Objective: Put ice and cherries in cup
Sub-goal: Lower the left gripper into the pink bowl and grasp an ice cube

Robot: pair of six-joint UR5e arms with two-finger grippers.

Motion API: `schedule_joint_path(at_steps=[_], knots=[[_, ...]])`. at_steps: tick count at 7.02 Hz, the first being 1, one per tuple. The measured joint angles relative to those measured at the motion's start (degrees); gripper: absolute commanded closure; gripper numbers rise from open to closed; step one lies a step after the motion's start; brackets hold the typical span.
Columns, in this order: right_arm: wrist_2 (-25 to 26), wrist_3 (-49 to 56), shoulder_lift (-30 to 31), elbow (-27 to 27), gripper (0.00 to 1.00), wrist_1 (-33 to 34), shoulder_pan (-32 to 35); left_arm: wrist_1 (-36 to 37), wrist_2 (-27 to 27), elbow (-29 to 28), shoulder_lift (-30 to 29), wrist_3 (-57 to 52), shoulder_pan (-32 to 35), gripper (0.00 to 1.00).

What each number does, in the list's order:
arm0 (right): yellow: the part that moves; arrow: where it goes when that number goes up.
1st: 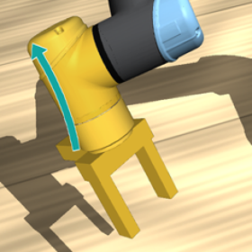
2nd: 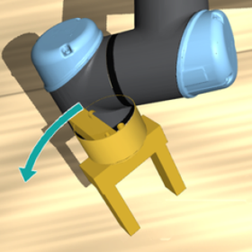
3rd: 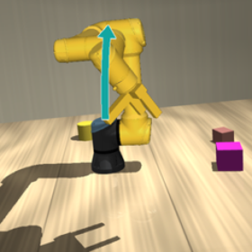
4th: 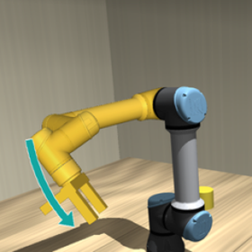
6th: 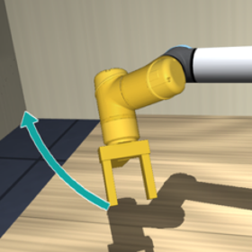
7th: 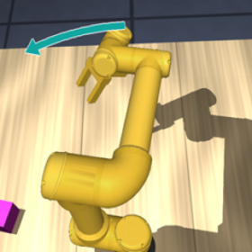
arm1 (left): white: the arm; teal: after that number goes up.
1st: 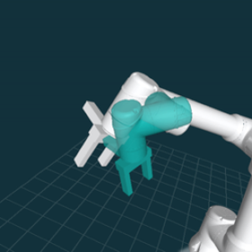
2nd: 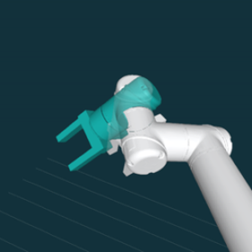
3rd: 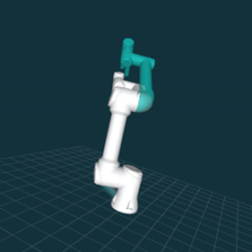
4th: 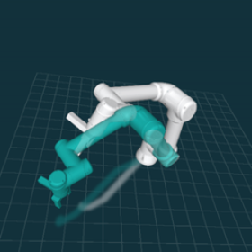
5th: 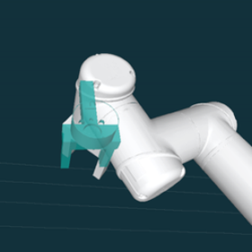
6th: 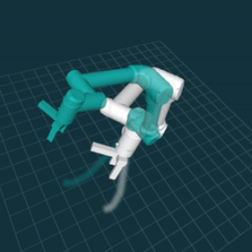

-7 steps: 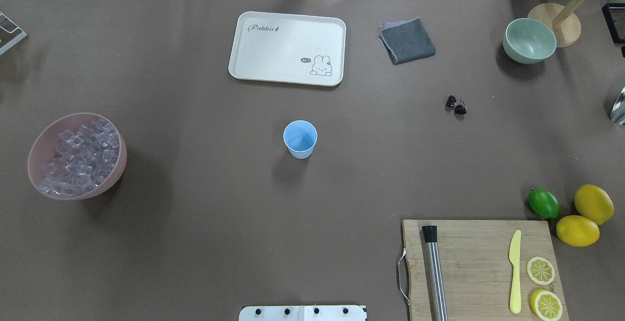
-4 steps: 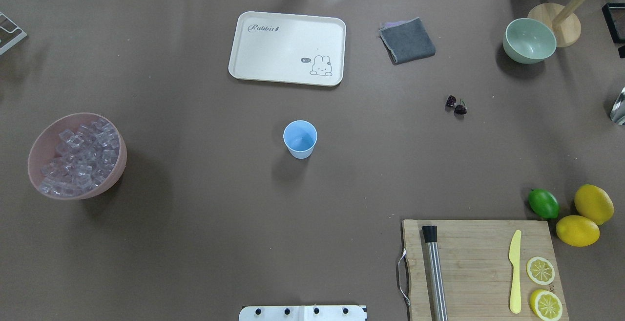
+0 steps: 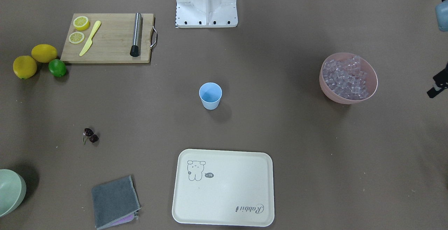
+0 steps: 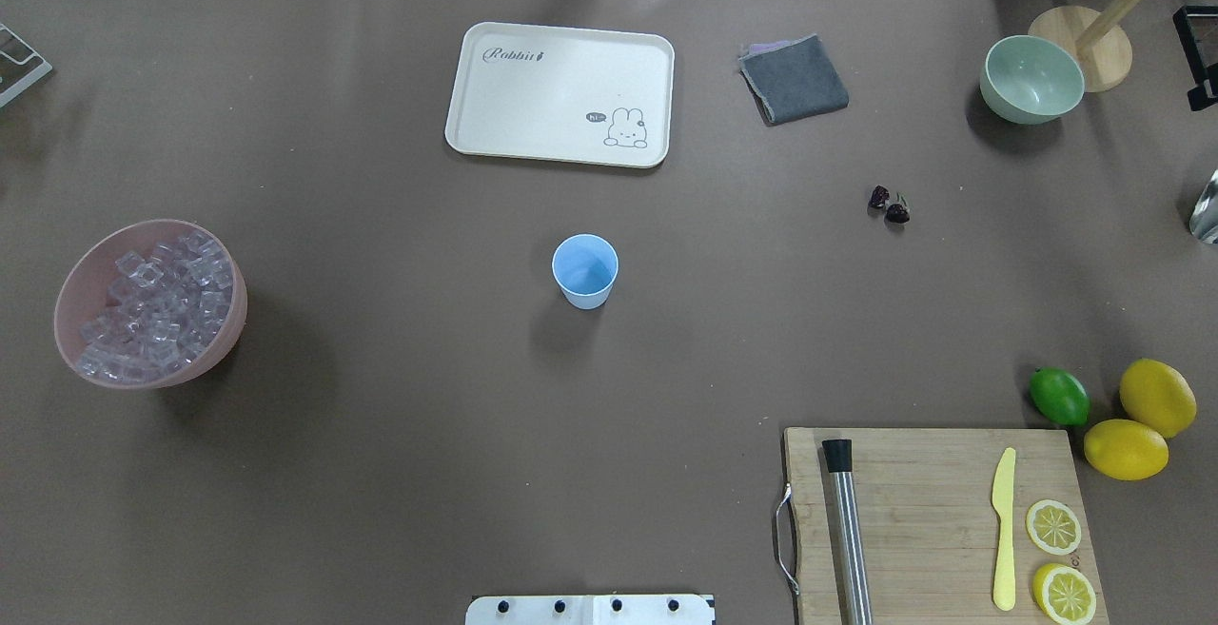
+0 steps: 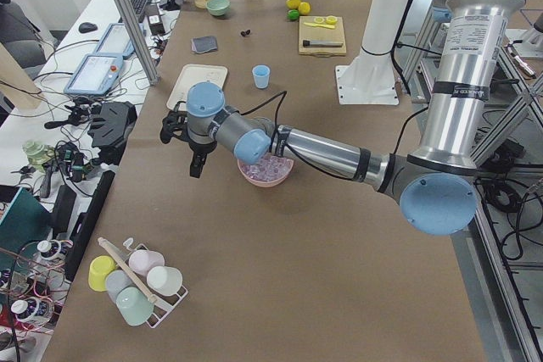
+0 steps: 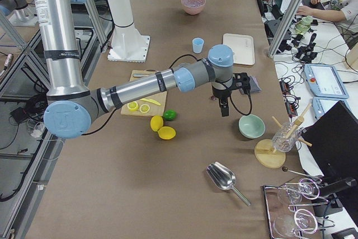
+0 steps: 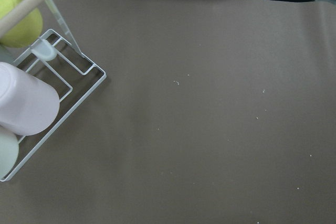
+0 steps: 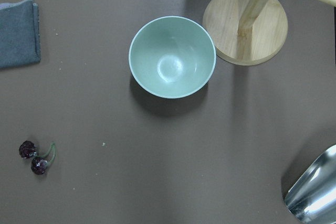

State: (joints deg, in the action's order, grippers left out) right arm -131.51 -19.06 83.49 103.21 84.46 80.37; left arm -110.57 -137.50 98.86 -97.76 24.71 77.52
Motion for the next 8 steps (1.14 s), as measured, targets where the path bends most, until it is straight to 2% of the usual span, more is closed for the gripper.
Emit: schedule_joint_path(at_steps=[2, 5, 8], knots=[[0.22, -0.07, -0.06, -0.28, 0.0, 0.05, 0.03, -0.71, 2.0, 5.96, 1.99, -0.09, -8.53, 0.03], [0.29, -0.1, 0.39, -0.29, 0.0, 0.13, 0.92, -1.34, 10.14, 8.65, 2.77, -0.37, -21.85, 0.03], [0.21, -0.1, 2.13, 0.09, 0.0, 0.18, 3.41, -1.4, 12.08, 9.48, 6.14, -8.62, -25.17, 0.03]])
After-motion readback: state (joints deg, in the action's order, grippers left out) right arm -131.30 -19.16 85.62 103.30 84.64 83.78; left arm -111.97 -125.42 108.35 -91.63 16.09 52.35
